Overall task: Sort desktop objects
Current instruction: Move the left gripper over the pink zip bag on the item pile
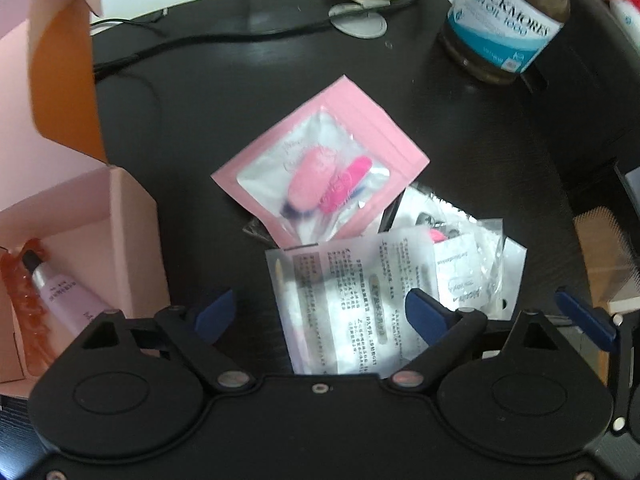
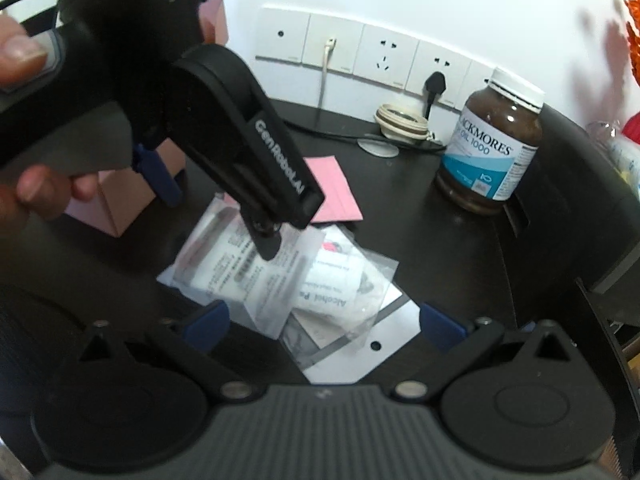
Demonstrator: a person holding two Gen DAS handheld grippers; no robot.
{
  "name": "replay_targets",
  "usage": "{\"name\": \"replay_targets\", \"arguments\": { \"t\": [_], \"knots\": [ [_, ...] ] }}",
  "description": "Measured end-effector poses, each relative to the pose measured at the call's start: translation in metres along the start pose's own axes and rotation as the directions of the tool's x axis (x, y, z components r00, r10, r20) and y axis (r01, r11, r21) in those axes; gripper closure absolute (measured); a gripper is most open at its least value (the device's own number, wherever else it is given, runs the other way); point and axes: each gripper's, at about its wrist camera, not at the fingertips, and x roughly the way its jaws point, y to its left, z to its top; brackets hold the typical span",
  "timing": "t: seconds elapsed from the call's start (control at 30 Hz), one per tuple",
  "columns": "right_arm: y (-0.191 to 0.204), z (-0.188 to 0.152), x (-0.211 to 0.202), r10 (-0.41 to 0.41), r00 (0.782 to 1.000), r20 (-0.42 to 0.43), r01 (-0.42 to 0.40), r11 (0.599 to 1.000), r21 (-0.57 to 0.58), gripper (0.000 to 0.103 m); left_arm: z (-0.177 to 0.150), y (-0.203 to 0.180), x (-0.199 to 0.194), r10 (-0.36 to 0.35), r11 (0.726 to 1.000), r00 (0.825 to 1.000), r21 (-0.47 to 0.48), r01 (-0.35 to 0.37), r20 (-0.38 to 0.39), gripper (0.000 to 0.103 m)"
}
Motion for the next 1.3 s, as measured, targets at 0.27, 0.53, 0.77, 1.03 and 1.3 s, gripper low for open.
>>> {"name": "replay_targets", "arguments": {
  "t": [0.27, 0.53, 0.77, 1.03, 1.3],
  "knots": [
    [0.001, 0.001, 0.007, 0.073, 0.997, -0.04, -0.077, 0.992, -0.1, 0.022, -0.013, -0.013, -0.004, 0.066, 0.993, 0.994, 0.094, -0.074, 0.092, 0.057],
    [-0.004, 0.013, 0.009, 0.129, 0.991, -0.023, -0.131, 0.986, -0.102, 0.071, -0.013, 0.003, -0.001, 0.036, 0.997, 0.996, 0.072, -0.041, 0.076, 0.067],
    [-0.009, 0.015, 0.022, 0.142, 0.989, -0.028, -0.143, 0.989, -0.03, 0.084, -0.016, 0.005, 0.001, 0.035, 0.995, 0.996, 0.091, -0.043, 0.086, 0.073],
    [-0.008, 0.022, 0.029, 0.154, 0.988, 0.004, -0.154, 0.986, 0.056, 0.083, 0.009, 0.013, -0.044, 0.003, 0.997, 0.968, 0.07, -0.021, 0.251, 0.011],
    [-0.006, 0.027, 0.035, 0.172, 0.984, 0.038, -0.176, 0.977, 0.12, 0.083, 0.069, 0.023, -0.014, 0.134, 0.967, 0.951, 0.172, -0.187, 0.28, 0.0]
  ]
}}
